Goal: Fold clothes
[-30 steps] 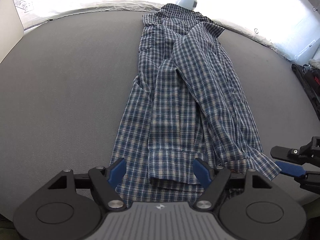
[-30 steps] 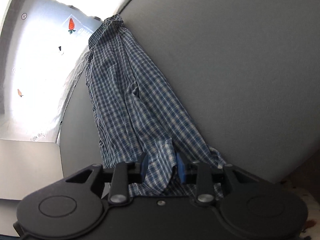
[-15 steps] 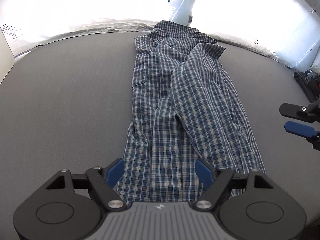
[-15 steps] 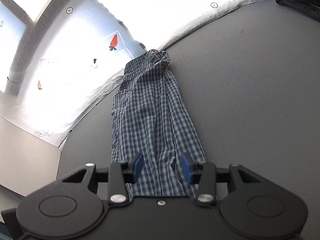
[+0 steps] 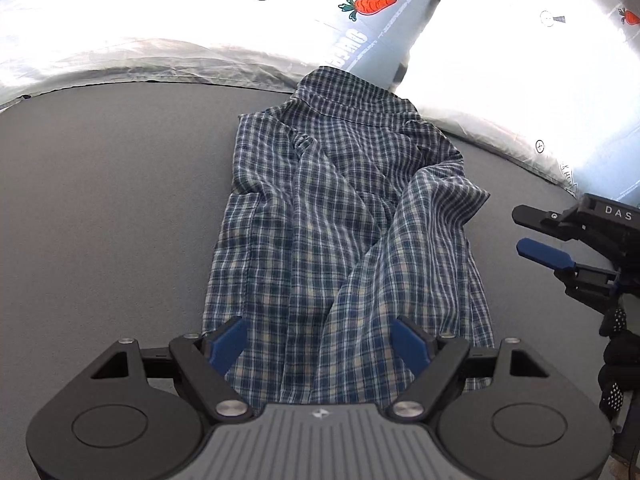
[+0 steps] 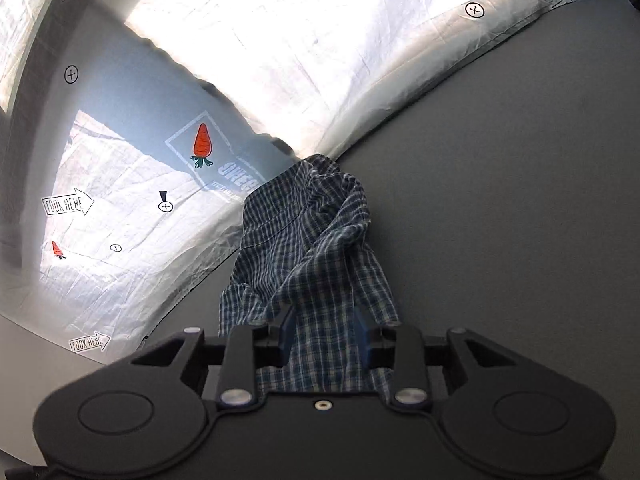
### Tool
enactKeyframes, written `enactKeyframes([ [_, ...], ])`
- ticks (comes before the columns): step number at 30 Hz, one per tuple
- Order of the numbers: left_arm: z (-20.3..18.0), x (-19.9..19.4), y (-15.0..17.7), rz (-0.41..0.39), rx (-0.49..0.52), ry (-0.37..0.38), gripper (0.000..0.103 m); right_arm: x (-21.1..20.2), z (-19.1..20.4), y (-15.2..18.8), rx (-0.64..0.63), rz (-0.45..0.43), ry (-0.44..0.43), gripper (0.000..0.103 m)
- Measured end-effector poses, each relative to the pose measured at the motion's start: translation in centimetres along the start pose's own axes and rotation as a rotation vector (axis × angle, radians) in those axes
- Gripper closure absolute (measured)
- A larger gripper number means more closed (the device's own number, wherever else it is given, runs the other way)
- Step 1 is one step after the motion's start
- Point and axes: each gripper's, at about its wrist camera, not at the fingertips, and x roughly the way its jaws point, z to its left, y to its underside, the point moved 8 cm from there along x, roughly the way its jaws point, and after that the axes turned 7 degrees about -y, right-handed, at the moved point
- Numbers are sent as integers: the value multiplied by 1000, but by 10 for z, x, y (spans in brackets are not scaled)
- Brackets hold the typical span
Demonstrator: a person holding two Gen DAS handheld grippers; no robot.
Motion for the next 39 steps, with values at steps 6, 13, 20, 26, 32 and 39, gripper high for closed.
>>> enactKeyframes([
  [6,-22,39,-17,4,85,-38,22,64,-22,-15,88,53,-97,66],
  [13,-2,62,-9,60,11,-128,15,124,1,-24,22,120,-190,101],
  [20,2,68,-6,63,29,-145,4,158,-1,-14,-107,200,-74,103],
  [26,11,47,-6,76,25,-135,4,108,23,-11,-235,237,-87,39],
  [32,41,4,36,80,8,-153,4,19,-7,36,-175,241,-29,40],
  [39,82,-46,119,118,12,-162,5,-80,-52,115,-114,285,2,39],
])
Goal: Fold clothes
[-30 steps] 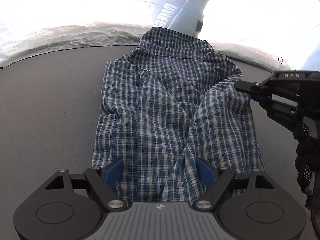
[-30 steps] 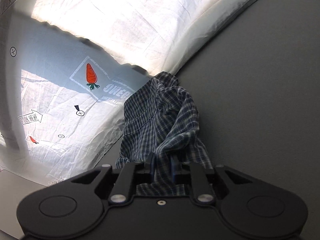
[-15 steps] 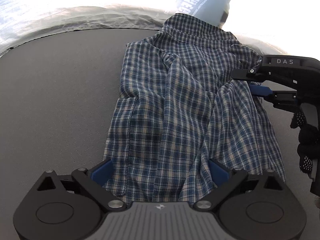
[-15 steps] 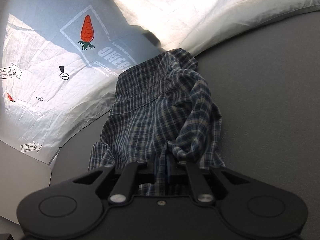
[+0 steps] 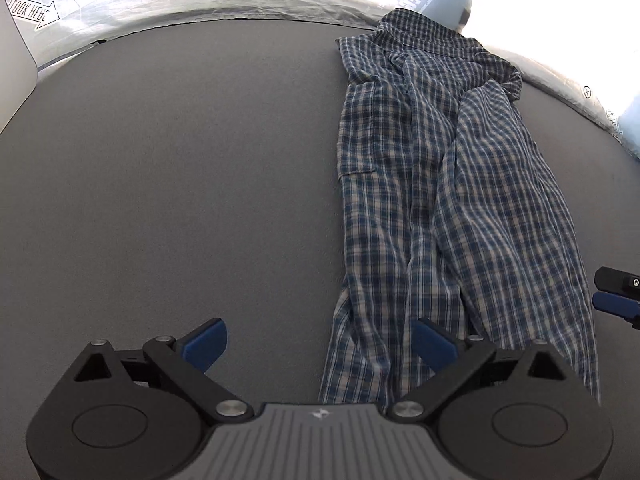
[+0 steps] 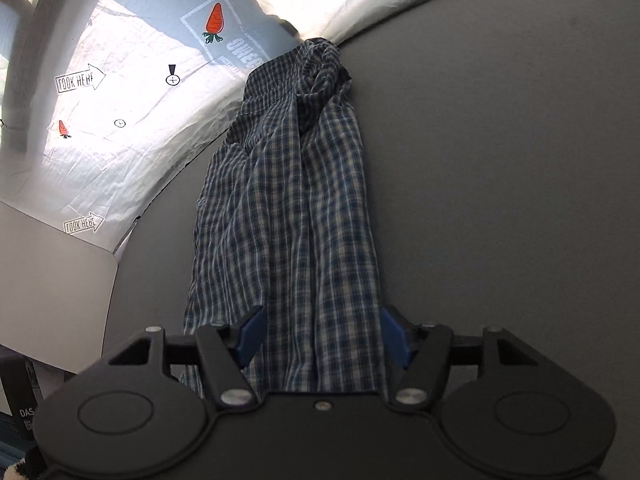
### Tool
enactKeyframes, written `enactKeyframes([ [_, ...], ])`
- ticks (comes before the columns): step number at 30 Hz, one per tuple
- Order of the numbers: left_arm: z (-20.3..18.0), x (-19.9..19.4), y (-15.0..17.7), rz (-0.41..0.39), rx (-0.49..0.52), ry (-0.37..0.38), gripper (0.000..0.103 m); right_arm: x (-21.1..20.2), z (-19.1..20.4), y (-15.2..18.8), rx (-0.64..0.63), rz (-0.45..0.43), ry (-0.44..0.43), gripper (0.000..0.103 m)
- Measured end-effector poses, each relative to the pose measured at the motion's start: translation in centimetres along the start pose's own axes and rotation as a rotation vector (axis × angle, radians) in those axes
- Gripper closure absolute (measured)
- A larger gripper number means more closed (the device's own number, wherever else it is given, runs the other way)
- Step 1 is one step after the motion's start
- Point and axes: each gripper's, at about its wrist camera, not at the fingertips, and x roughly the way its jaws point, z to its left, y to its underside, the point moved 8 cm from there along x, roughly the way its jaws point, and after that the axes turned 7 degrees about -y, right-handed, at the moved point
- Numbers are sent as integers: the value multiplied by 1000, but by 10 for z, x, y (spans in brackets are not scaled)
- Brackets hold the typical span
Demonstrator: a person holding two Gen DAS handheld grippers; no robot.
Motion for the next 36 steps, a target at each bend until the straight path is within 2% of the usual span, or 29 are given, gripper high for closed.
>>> enactKeyframes([
  [2,7,-8,21,14,-3,32,5,-13,-6,27,16,17,2,40],
  [6,14,-21,52,46,-53,120,9,-34,-15,73,63,42,-26,53],
  [8,18,-25,66,59,-76,154,11,-43,-16,89,78,35,-44,53],
  [9,19,-27,73,70,-88,173,16,-47,-16,96,90,32,-51,54],
  [14,24,-40,100,74,-116,229,25,-61,-19,126,137,38,-96,55],
  [18,26,-49,122,87,-125,269,39,-67,-26,149,215,53,-143,56],
  [22,28,-56,144,110,-129,321,51,-76,-31,169,265,55,-182,62],
  [26,33,-61,159,128,-151,370,54,-84,-39,184,299,69,-200,73],
  [28,35,-62,164,133,-154,385,54,-88,-40,191,295,70,-192,81],
  [29,36,-63,166,135,-154,389,54,-90,-41,193,295,67,-188,82],
  [32,34,-63,168,137,-139,377,52,-94,-39,192,262,52,-149,82],
  [35,32,-65,171,139,-107,359,52,-100,-31,187,167,18,-57,81],
  [36,33,-66,172,138,-92,352,52,-103,-27,184,121,6,-27,78],
])
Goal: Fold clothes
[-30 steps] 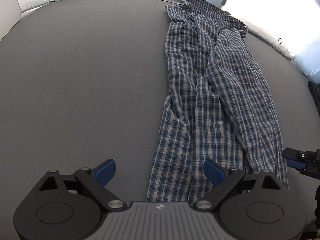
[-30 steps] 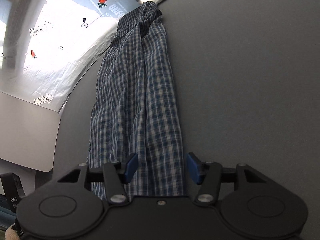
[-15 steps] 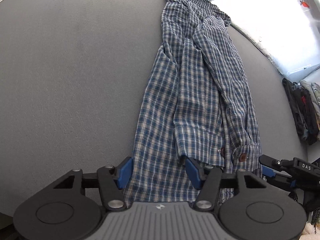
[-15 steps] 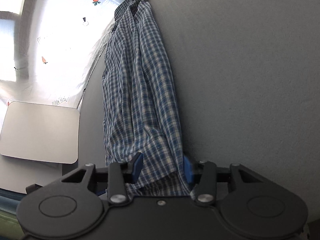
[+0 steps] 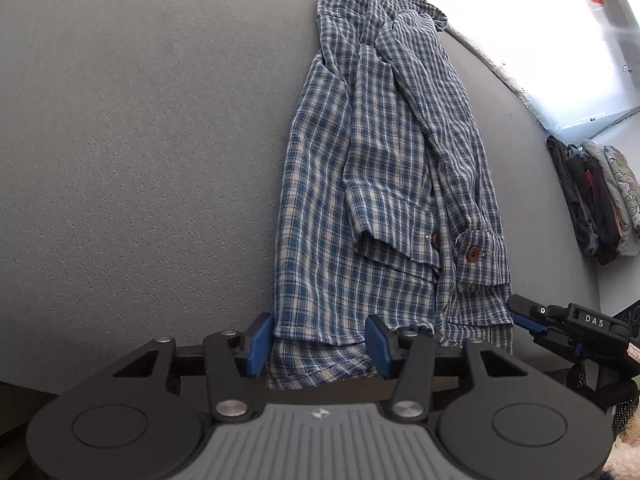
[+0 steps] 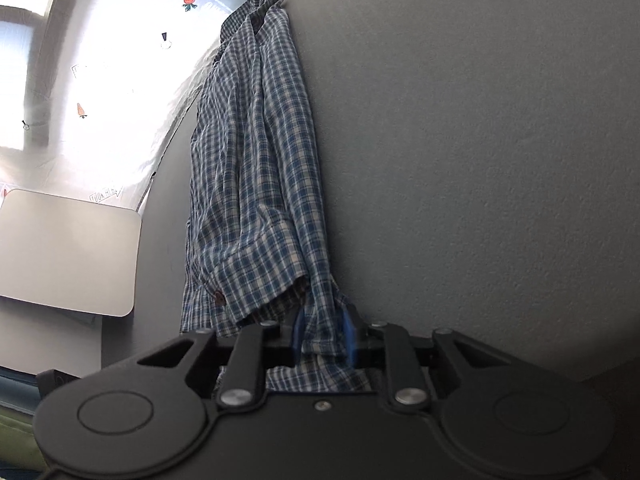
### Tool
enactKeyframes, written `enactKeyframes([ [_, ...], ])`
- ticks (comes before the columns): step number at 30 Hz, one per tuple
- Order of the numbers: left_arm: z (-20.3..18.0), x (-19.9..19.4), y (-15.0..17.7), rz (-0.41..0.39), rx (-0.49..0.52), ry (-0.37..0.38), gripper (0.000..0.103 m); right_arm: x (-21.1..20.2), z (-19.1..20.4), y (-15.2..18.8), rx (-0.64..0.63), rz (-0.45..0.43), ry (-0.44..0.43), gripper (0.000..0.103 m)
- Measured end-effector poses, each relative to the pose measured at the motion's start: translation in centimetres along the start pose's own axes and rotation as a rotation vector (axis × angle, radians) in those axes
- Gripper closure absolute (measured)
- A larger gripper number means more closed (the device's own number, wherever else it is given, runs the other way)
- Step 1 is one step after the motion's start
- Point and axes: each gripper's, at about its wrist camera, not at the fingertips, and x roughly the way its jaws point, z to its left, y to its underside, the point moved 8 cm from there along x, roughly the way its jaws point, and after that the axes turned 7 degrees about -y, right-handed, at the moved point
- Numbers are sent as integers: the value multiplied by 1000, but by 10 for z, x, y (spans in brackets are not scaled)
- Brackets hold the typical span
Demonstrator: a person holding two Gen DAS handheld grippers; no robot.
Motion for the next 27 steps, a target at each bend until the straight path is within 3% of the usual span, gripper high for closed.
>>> enactKeyframes([
  [1,0,0,1,0,12,-8,52,-2,3,-2,-42,-10,37,70],
  [4,-3,1,2,-5,36,-38,53,2,15,-4,-162,14,86,64],
  [6,-6,1,2,-9,54,-72,56,5,18,-2,-205,54,82,66],
  [8,-5,1,3,-13,75,-126,74,8,20,0,-222,79,68,74],
  [9,-2,1,2,-13,71,-145,87,9,22,1,-222,93,46,86],
  [10,2,-1,1,-15,44,-133,97,9,21,3,-214,107,20,95],
  [12,8,-3,0,-19,-31,-79,100,10,22,-3,-182,101,-12,99],
  [19,5,-33,-21,-121,-150,22,100,-21,25,-35,70,-33,-273,100],
  [27,-27,-74,-93,-285,-244,170,100,-35,34,-91,272,-183,-480,100],
])
